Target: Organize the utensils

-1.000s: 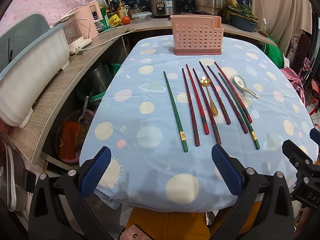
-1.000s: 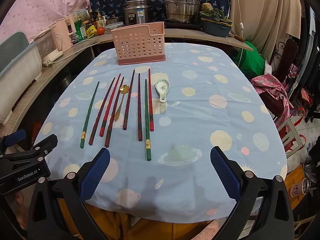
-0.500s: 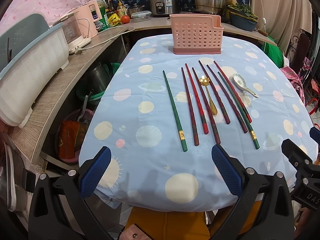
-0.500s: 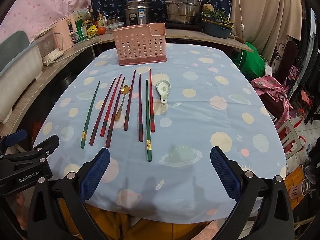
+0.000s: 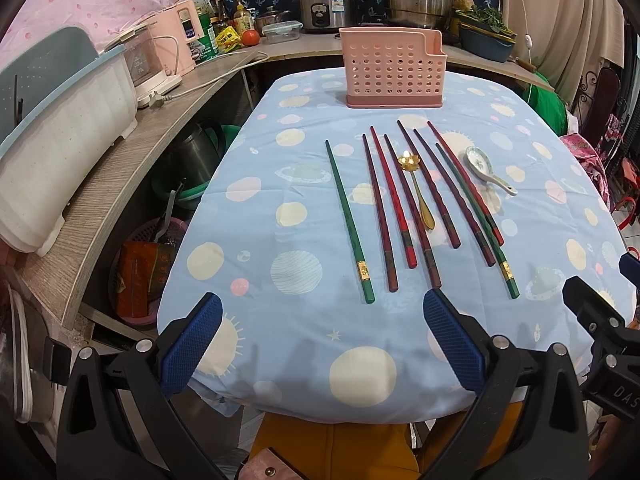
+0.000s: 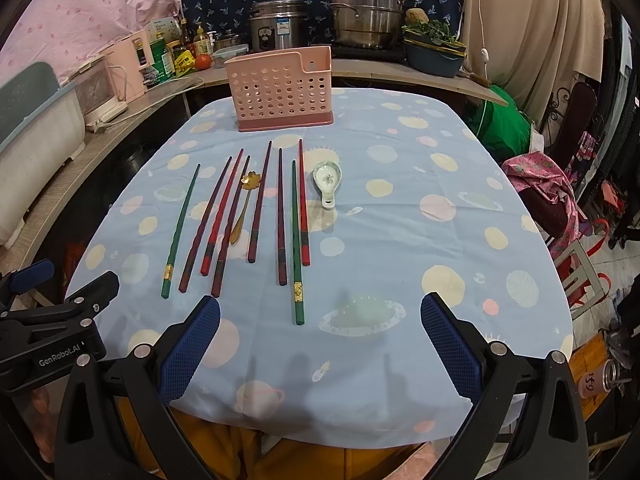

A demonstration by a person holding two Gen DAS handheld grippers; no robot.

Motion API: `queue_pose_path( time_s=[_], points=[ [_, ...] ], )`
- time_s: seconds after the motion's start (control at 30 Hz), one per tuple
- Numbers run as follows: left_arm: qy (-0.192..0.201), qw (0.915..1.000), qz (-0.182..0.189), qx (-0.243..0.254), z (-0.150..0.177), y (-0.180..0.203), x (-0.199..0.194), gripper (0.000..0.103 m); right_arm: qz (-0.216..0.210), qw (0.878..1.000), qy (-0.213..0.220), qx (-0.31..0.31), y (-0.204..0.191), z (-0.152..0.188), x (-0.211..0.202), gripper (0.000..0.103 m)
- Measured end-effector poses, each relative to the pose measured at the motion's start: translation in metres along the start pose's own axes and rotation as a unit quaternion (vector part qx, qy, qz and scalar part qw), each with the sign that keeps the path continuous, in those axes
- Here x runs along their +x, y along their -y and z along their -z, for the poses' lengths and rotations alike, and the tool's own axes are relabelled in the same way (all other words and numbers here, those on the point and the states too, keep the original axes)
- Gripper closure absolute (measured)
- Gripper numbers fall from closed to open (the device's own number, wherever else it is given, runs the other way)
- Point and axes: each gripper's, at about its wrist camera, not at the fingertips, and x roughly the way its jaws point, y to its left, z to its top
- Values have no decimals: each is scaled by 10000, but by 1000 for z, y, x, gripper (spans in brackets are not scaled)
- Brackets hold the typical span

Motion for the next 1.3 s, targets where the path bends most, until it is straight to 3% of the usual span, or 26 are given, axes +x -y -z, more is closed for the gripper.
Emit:
queue_pose_path(
  time_s=[1.3],
  points=[
    [28, 10000, -8, -26, -1, -6, -1, 7, 2, 10000, 37, -18, -2, 0, -2, 7]
  ],
)
